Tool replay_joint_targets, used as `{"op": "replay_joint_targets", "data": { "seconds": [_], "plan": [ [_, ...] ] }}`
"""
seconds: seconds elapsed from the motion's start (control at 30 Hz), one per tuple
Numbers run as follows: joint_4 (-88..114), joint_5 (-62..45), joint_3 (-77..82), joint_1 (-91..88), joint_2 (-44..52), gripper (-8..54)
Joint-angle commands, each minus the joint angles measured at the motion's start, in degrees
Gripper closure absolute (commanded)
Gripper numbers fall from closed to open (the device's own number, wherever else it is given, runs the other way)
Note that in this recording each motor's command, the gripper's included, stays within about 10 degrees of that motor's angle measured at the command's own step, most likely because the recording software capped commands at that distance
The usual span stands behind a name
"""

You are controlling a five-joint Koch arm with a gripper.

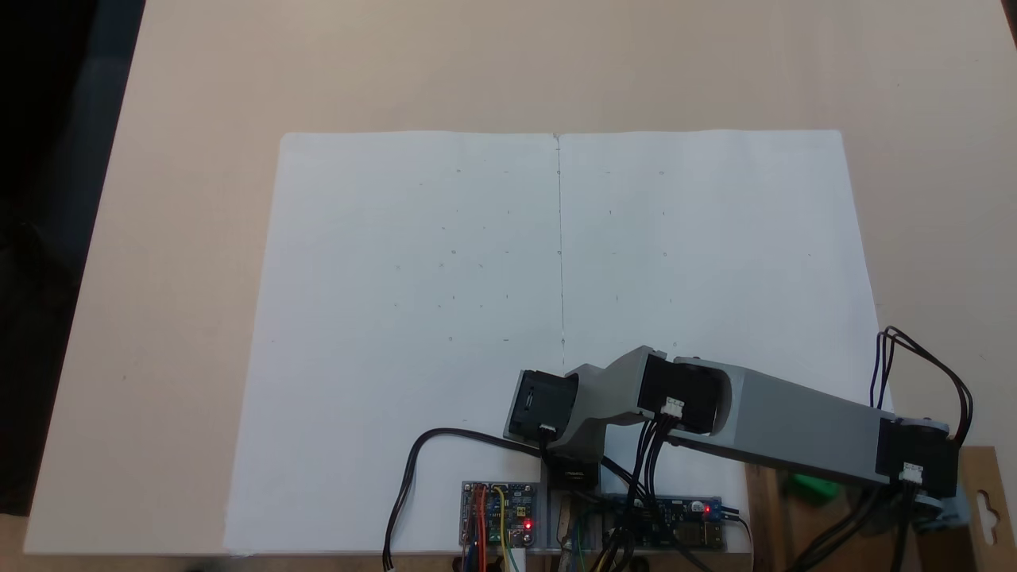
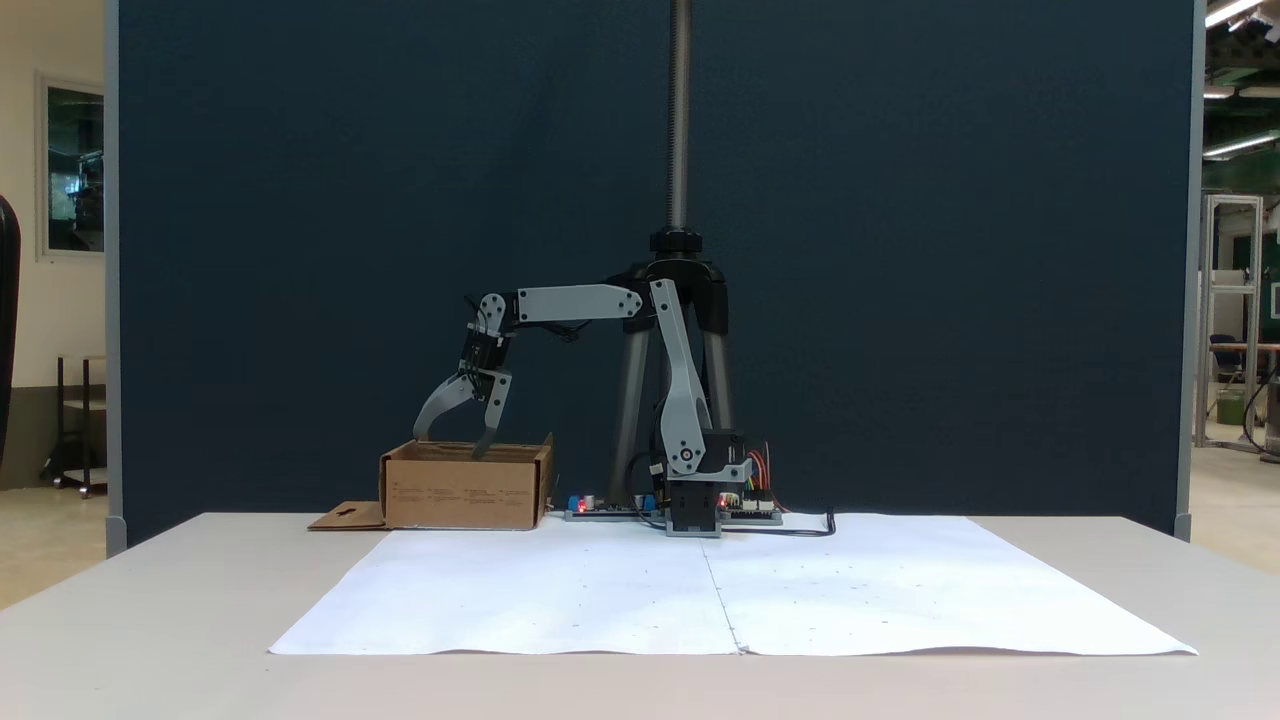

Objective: Grasp a green dice and put it in the bin.

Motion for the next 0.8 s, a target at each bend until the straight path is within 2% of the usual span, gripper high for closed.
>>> {"op": "replay_joint_targets", "data": {
  "seconds": [0.0, 0.07, 0.4, 0.57, 0.77],
  "plan": [
    [1.23, -5.27, -1.41, -0.44, 4.39, 5.3],
    [1.85, -3.43, -1.49, -3.43, 8.61, 5.3],
    [0.53, 19.23, -2.64, -23.64, 24.08, 5.1],
    [-0.79, 29.18, -2.64, -39.11, 26.02, 4.5],
    [-1.14, 32.08, -1.93, -57.39, 25.31, 1.8]
  ]
}}
